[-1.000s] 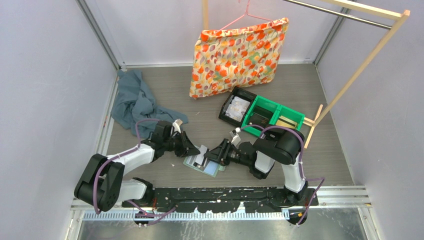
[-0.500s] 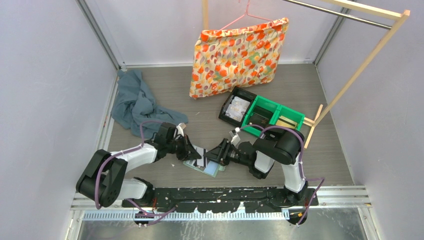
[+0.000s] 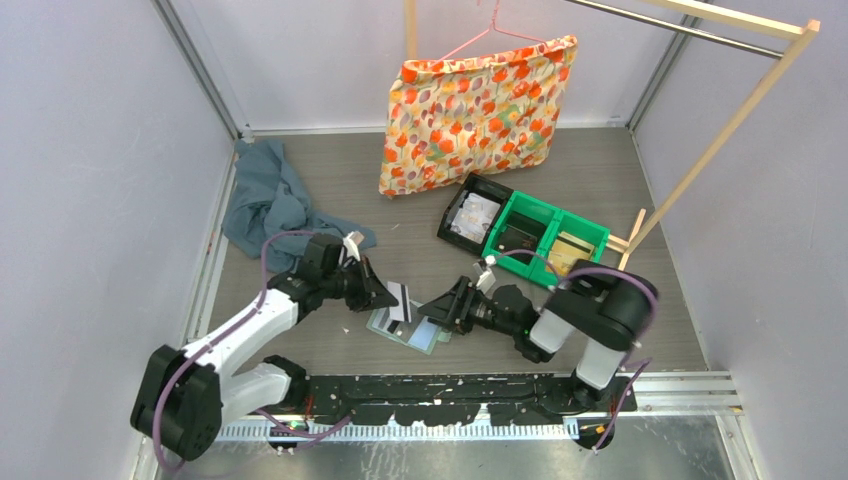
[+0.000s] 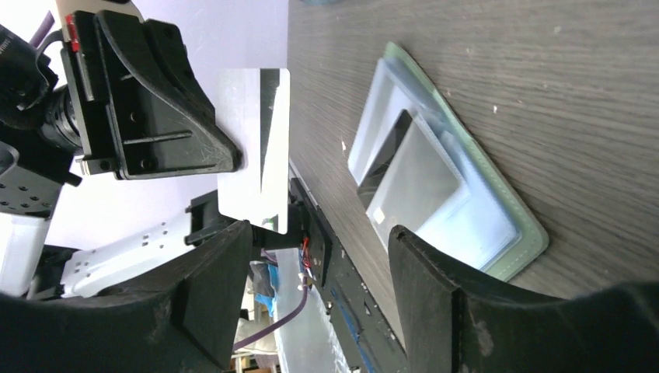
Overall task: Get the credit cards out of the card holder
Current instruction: Pick up the credit card from the card holder, then place the credit card in the storage box.
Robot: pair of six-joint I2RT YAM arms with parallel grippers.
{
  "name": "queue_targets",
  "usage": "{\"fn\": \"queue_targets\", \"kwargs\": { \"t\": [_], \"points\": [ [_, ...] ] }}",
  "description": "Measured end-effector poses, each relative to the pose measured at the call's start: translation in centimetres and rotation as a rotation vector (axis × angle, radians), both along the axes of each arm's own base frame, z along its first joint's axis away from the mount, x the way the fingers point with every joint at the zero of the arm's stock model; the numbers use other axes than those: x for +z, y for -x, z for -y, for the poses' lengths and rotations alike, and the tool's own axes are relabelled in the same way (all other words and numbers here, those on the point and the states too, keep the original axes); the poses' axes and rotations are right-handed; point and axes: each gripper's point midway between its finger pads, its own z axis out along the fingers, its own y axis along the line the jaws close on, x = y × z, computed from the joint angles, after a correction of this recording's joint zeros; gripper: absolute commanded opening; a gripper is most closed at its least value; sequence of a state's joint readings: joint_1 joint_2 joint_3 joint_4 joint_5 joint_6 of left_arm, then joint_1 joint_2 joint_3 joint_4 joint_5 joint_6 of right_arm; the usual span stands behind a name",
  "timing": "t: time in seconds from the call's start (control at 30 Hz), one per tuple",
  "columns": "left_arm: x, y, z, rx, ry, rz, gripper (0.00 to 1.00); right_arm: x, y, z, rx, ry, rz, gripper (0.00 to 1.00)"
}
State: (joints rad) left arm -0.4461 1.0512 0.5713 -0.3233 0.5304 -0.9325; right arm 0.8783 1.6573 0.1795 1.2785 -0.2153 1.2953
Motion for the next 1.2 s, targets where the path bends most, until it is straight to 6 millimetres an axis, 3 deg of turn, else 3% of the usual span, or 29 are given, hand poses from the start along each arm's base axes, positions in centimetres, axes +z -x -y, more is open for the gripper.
{"fn": "queue_targets", "kwargs": {
  "t": [0.13,0.23,0.33,0.4,0.47,0.63,0.87,1.0,1.07,1.1,1.2],
  "points": [
    [2.8,-0.3,-0.5,0.093,-0.039,-0.09,0.0,3.9,-0.4,1.2,-0.029,-0.001,0.066,0.86],
    [4.6,-0.3,-0.9,0.147,-0.06,-0.15,0.01,8.1,-0.4,2.1,-0.048,-0.013,0.155,0.9],
    [4.8,0.0,-0.5,0.157,-0.045,-0.217,0.01,11.8,-0.4,3.0,-0.06,-0.027,0.228,0.9],
    [4.4,0.5,-0.2,0.16,-0.026,-0.28,0.01,12.7,-0.5,3.0,-0.052,-0.029,0.238,0.9],
    [4.1,1.2,0.3,0.157,0.01,-0.339,0.01,12.7,-0.5,2.8,-0.039,-0.03,0.228,0.9],
    [3.9,1.9,1.1,0.187,0.09,-0.434,0.01,9.4,-0.5,1.4,0.009,-0.01,0.094,0.89],
    [4.8,2.1,1.7,0.207,0.196,-0.456,0.0,7.1,-0.9,-0.6,0.041,-0.119,-0.078,0.79],
    [4.7,2.1,2.0,0.213,0.228,-0.471,0.0,6.5,-1.2,-1.2,0.04,-0.188,-0.143,0.65],
    [4.9,2.0,2.1,0.212,0.242,-0.471,0.01,6.6,-1.3,-1.4,0.043,-0.222,-0.164,0.47],
    [5.1,2.0,2.2,0.211,0.25,-0.468,0.01,6.7,-1.3,-1.5,0.046,-0.239,-0.171,0.43],
    [5.5,1.9,2.3,0.209,0.269,-0.457,0.01,7.2,-1.3,-1.6,0.052,-0.276,-0.192,0.45]
  ]
}}
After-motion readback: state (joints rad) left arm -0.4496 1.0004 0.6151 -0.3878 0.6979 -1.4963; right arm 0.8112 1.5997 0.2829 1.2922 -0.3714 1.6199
